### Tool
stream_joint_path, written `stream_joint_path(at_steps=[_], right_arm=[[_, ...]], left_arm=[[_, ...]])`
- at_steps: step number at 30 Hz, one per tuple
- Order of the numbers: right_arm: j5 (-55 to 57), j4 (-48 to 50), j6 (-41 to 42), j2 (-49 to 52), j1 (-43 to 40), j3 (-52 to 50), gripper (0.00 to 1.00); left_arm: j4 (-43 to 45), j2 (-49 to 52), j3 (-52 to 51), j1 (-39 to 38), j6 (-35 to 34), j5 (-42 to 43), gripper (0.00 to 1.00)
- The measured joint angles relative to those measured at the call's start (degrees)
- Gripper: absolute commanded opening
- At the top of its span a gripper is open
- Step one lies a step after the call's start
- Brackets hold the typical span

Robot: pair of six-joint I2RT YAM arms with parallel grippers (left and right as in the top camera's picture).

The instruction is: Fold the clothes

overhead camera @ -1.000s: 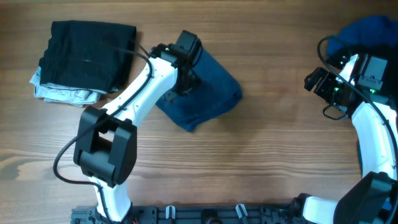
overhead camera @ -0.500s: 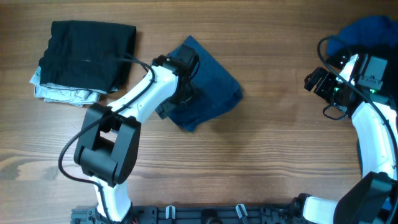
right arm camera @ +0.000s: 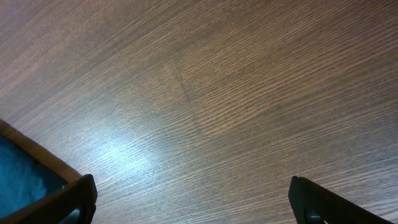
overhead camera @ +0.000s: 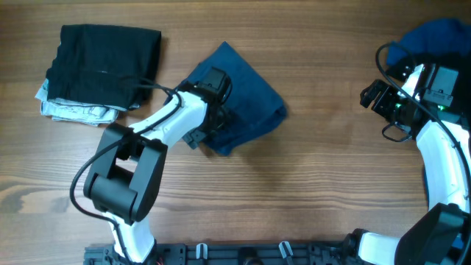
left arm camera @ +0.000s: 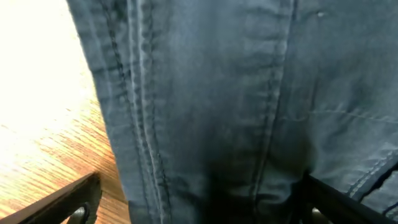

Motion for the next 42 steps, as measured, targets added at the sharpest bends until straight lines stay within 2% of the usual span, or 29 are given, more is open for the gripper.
stream_joint_path(at_steps=[6,11,14,17,18,21,27,36,42], right_arm=[[0.0,0.0,0.0,0.0,0.0,0.0,1.00],[0.0,0.0,0.0,0.0,0.0,0.0,1.00],[0.0,0.0,0.0,0.0,0.0,0.0,1.00],[0.0,0.0,0.0,0.0,0.0,0.0,1.00],[0.0,0.0,0.0,0.0,0.0,0.0,1.00],[0.0,0.0,0.0,0.0,0.0,0.0,1.00],[0.0,0.0,0.0,0.0,0.0,0.0,1.00],[0.0,0.0,0.0,0.0,0.0,0.0,1.00],[0.0,0.0,0.0,0.0,0.0,0.0,1.00]], left_arm=[[2.7,-1.6,-2.6,0.0,-2.3,-0.9,0.83],[3.1,-1.7,-2.8,0.0,-3.1,-1.3,0.69],[3.4,-1.7,-2.8,0.0,-3.2,-1.4,0.69],[3.4,-1.7,-2.8,0.0,-3.2,-1.3,0.64],[3.4,-1.7,-2.8,0.0,-3.2,-1.3,0.60],[3.5,-1.7,-2.8,0.0,-3.7,-1.3,0.38],[4.3,-1.7,-2.8,0.0,-4.0,-0.6,0.04],[3.9,-1.7,-2.4,0.0,-1.1,-0.5,0.04],[3.9,-1.9,-2.3,0.1,6.1,-0.6,0.04]])
